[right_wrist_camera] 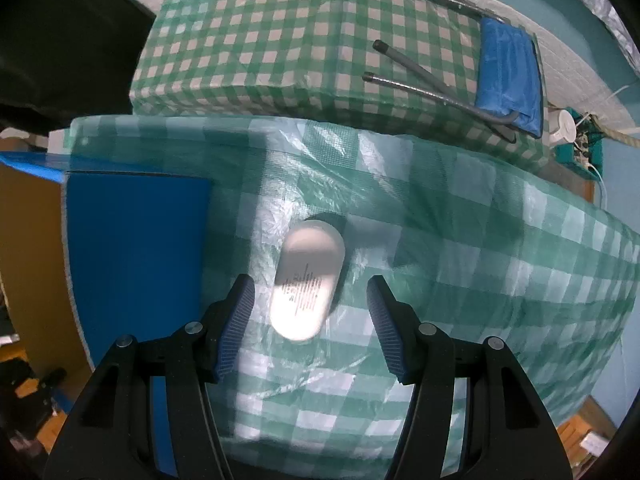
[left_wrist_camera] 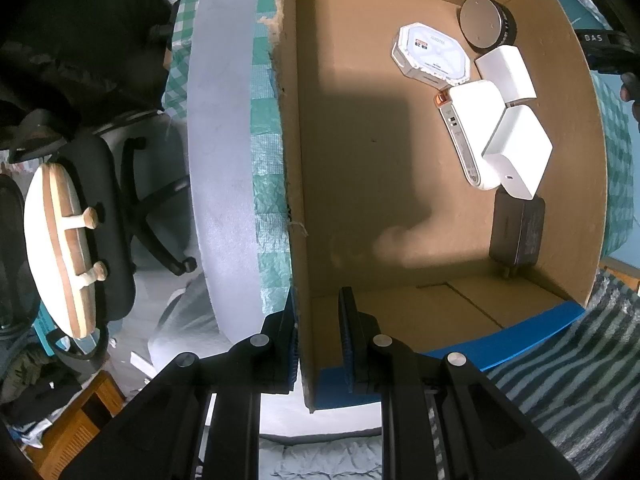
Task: Organize rigid objects
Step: 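Move the right gripper back to the white oval power bank, then grasp the white oval power bank with the right gripper, then carry the power bank into the box and release it with the right gripper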
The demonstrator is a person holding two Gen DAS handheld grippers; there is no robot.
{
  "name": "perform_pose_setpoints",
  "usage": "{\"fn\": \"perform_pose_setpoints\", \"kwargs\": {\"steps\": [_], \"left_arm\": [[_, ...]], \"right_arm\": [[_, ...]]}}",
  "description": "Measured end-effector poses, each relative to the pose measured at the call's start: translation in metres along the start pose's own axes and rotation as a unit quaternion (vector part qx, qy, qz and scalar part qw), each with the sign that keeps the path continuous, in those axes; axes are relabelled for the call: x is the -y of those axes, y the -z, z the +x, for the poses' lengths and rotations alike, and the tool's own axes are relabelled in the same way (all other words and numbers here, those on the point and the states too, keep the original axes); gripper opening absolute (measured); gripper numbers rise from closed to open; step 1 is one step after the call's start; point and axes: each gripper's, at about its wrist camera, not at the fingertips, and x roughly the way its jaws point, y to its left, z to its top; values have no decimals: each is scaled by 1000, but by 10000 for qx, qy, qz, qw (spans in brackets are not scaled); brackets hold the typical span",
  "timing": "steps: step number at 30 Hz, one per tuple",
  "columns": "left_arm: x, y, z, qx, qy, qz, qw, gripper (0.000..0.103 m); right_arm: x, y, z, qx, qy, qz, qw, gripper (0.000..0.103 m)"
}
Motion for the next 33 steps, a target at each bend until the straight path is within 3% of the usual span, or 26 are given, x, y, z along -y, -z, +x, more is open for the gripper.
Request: {"fn": "perform_pose_setpoints", "kwargs": {"steps": [9,16,33], "left_arm": [[-1,-2,2,-23,6,-33,10000,17],[-2,-5,2,-25,-4,-1,10000,17],[2,-9,0,-20,-37,97,9999,17]], "right_arm": [[-5,-3,15,26,153,-36,9999,59],[-6,4,26,-90,192,-77,9997,37],[-1,33,-3,71,159,-569,9982,36]]}}
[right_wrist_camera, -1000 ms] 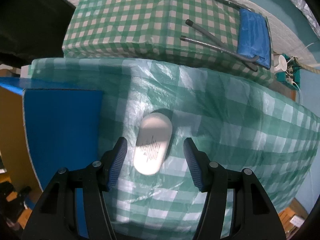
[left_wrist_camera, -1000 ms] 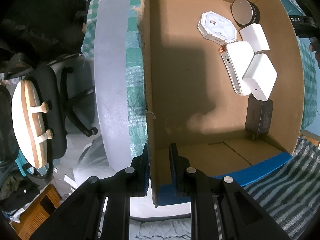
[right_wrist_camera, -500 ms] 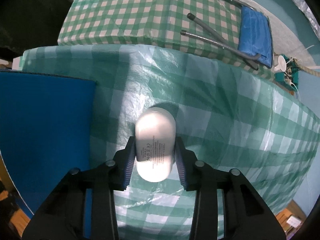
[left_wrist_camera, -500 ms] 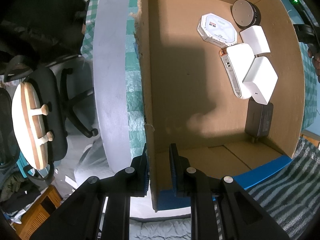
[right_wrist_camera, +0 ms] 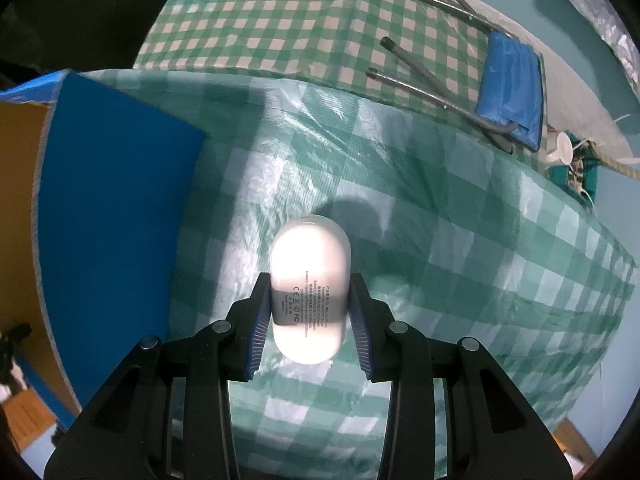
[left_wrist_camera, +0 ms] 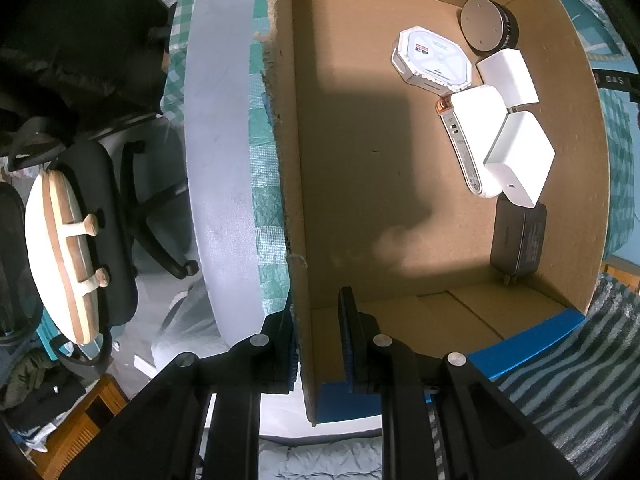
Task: Organize rigid objects
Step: 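Carry the power bank into the box and release it with the right gripper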
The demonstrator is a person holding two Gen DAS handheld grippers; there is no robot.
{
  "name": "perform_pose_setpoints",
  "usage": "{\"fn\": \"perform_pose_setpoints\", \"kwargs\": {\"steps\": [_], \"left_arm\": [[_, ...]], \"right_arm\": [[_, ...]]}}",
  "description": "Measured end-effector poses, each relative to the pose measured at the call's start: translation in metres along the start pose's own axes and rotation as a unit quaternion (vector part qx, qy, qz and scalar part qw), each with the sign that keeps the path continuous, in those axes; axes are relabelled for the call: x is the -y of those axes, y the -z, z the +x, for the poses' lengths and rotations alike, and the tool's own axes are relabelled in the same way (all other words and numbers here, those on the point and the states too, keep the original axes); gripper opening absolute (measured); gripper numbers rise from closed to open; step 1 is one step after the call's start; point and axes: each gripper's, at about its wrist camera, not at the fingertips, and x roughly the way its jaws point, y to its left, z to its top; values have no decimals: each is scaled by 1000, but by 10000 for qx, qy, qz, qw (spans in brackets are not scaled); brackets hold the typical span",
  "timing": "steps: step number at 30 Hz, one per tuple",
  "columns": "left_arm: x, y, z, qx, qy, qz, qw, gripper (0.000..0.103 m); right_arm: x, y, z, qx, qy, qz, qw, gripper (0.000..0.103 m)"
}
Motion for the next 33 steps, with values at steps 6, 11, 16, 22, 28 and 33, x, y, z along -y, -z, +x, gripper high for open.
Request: {"fn": "perform_pose_setpoints", "kwargs": {"steps": [6,11,16,22,28,33], "left_arm": [[1,0,-1,12,-11,9,10000,17],[1,0,-1,21,-15,18,10000,17],[1,-1,-1,25,-10,20,10000,17],[2,-2,-2,41,-9,26,10000,17],[2,-2,-1,46,-3,32,10000,17],[2,-2,-1,56,0,18,10000,17]], "right_arm": [[-8,11,-26,91,-93,-213,9997,36],[-18,20,-49,212,-295,-371,9987,36],[-36,27,-75,372,-419,-648,9963,36],[-60,31,-96,505,-574,-944,9926,36],[-91,33,-106,542,-717,-1262,9879,36],[-117,33,-100,476,-689,-1543,9845,36]]}}
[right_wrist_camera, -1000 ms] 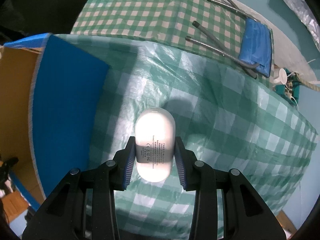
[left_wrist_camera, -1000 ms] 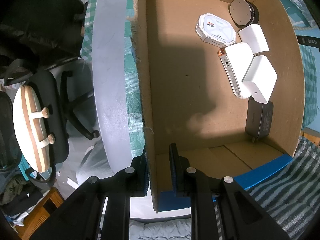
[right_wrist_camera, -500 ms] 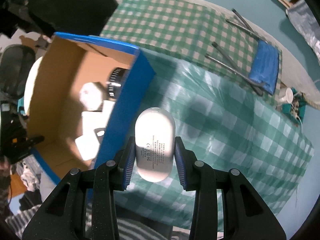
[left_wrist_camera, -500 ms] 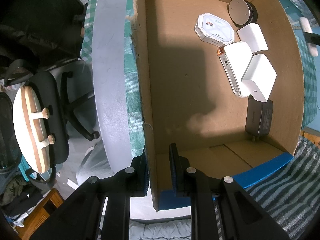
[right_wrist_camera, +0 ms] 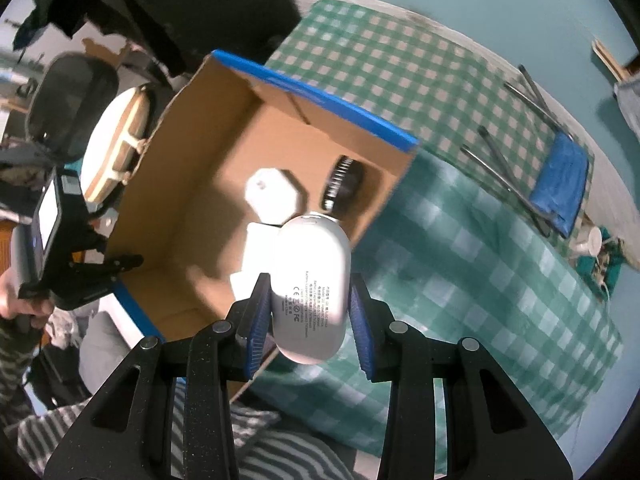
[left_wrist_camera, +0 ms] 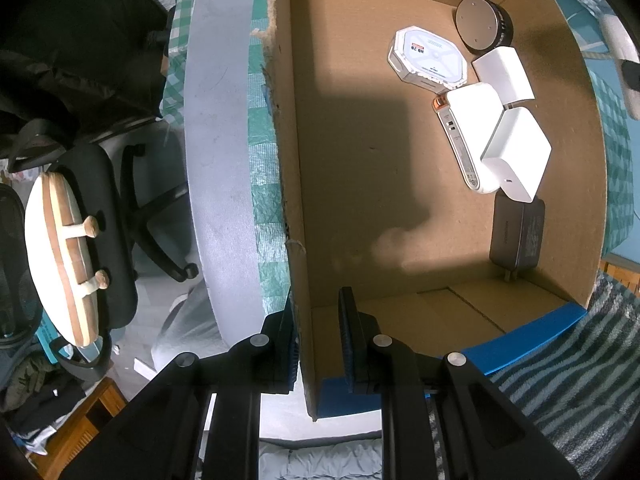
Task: Organize rigid objects
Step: 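Carry the power bank into the box and release it with the right gripper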
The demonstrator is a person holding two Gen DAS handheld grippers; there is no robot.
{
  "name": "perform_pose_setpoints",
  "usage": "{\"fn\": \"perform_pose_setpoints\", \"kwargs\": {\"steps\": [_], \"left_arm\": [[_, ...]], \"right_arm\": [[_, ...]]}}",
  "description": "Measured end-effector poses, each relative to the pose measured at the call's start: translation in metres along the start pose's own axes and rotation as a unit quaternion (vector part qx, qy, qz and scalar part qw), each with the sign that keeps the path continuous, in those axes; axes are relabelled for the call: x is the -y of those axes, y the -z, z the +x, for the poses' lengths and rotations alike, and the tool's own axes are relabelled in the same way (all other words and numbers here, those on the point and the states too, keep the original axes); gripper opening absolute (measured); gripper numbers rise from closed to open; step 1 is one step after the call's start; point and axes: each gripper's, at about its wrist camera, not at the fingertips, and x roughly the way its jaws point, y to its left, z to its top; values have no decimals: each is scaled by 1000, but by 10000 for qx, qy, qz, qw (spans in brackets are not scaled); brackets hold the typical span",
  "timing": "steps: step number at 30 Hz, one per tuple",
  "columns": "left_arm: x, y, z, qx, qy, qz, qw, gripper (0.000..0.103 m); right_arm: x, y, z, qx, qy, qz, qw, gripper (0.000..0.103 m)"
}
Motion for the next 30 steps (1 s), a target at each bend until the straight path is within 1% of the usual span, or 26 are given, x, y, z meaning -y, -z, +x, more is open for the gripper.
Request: {"fn": "perform_pose_setpoints", "kwargs": {"steps": [5,9,13,18,28,29,30], "left_arm": [[-1,0,0,0,6,-9,10000,17],[-2,1,-1,3,12,-15,10000,17],[-2,1,-1,7,17,-25,10000,17],[-2,1,-1,5,21,-20,10000,17],[-2,2,0,8,15,-17,10000,17],[-2,2,0,3,15,-19,10000,17],[-2,2,0,3,14,-23,10000,17]], "right_arm": [[-20,-5,16,-108,52,-230,9997,37],[-31,-7,34,-235,217,-417,9986,36],[-33,-8,49,-353,332,-490,9976,36],[-32,-7,62,-441,355,-486,9972,37],[-32,-7,66,-397,304,-487,9976,38],[-33,-7,65,-361,263,-509,9977,38],[-34,-7,64,-345,258,-545,9976,41]]}}
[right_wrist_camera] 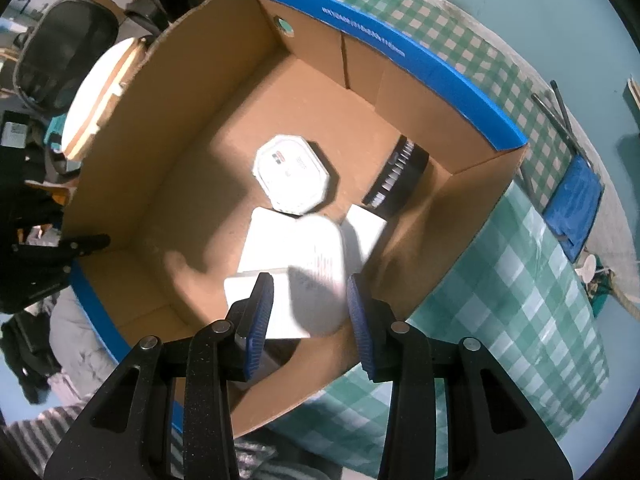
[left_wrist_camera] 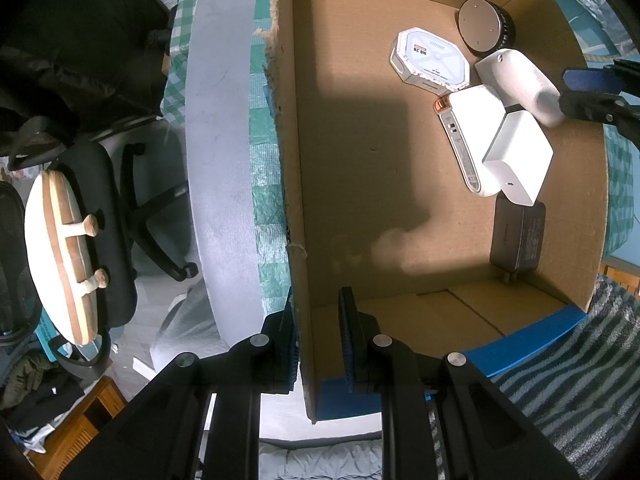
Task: Organize rigid objects
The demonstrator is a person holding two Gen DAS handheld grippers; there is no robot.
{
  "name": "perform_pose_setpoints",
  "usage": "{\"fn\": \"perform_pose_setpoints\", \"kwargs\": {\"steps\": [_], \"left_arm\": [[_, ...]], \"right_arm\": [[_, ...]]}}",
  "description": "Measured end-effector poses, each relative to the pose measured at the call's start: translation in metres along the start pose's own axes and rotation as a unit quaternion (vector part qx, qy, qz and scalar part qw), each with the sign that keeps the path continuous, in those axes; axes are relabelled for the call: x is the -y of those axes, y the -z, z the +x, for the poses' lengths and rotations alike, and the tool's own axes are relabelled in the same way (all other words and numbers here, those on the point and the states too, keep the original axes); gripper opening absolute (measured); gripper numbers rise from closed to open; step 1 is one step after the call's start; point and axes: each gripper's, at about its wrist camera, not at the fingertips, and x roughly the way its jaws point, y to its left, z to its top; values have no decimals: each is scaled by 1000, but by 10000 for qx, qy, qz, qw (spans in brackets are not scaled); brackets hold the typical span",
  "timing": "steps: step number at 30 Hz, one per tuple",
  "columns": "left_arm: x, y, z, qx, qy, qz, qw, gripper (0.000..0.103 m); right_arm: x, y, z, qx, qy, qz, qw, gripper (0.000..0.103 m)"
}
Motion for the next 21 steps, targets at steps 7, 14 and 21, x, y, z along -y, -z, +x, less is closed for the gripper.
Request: {"fn": "perform_pose_setpoints", "kwargs": {"steps": [7,14,21], "left_arm": [[-3,3,-2,56,9,-55,10000,17],[-5,6,-9,161,-42,-167,9997,18],[-1,13,-40,580,-191,-311,9976,34]], "right_arm": [[4,0,-22,385,-106,161,9991,49],[19,8,-57,905,-51,454,9948,57],[35,22,-92,1399,-7,894,9861,59]]}}
